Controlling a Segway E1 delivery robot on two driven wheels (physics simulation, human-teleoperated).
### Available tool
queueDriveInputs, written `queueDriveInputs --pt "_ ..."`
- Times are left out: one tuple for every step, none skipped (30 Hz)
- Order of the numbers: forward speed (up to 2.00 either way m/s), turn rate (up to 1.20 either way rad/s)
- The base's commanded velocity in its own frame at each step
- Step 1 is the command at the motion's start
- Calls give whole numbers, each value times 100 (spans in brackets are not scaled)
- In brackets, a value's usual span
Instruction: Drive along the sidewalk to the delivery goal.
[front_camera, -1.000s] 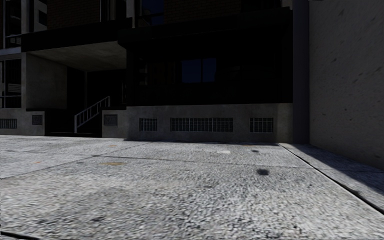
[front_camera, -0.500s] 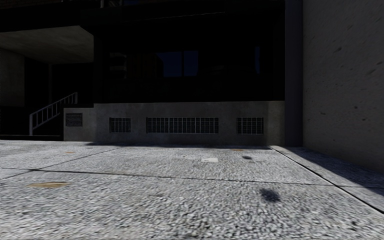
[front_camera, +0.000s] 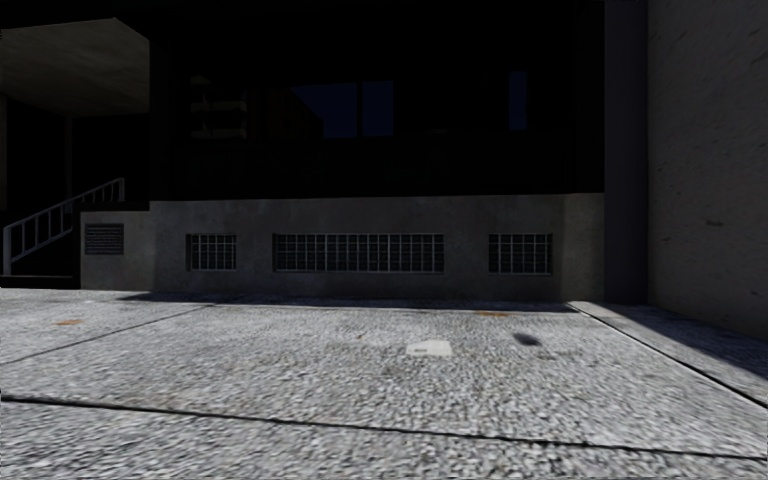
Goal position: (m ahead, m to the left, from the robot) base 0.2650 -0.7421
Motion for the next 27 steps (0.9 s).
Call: queueDriveInputs --pt "200 -110" --pt "199 -110" --pt "199 -110" --pt "197 -110" --pt "197 -101" --pt "196 0" --pt "194 0" --pt "194 0" --pt "191 0" --pt "185 0" --pt "174 0" --pt "159 0" --pt "159 0" --pt "136 0" --pt "117 0" --pt "102 0" --pt "88 0" --pt "69 0" --pt "69 0" --pt "58 0" --pt "44 0" --pt "31 0" --pt "22 0" --pt "16 0" --pt "16 0" --pt "13 0" --pt "7 0"
